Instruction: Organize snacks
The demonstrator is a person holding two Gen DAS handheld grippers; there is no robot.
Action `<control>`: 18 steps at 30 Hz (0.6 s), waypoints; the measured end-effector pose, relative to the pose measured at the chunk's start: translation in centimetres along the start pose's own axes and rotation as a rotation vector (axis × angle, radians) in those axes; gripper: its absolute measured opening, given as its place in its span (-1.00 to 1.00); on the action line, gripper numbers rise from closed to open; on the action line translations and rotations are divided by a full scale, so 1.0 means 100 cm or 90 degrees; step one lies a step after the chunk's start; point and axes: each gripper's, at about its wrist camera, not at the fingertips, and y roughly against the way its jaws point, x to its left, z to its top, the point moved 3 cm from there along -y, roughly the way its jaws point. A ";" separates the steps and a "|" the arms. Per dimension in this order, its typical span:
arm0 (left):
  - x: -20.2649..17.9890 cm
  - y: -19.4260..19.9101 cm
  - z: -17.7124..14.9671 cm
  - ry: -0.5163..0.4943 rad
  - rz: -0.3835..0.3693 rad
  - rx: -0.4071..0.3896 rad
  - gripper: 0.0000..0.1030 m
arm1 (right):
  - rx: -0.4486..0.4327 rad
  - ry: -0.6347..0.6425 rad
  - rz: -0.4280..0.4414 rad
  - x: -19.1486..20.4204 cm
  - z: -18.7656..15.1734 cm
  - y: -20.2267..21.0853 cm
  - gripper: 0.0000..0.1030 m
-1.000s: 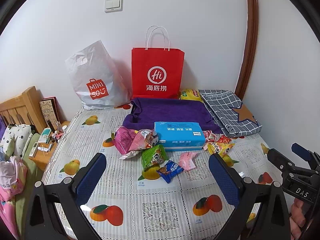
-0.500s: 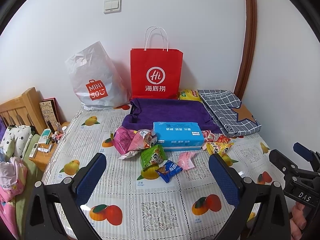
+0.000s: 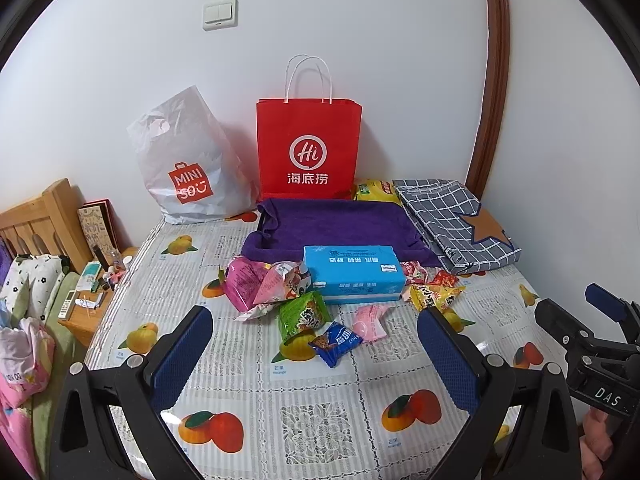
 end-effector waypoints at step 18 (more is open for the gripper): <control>0.006 -0.004 -0.001 0.002 -0.005 -0.005 0.99 | -0.004 0.010 0.011 0.009 0.002 -0.003 0.99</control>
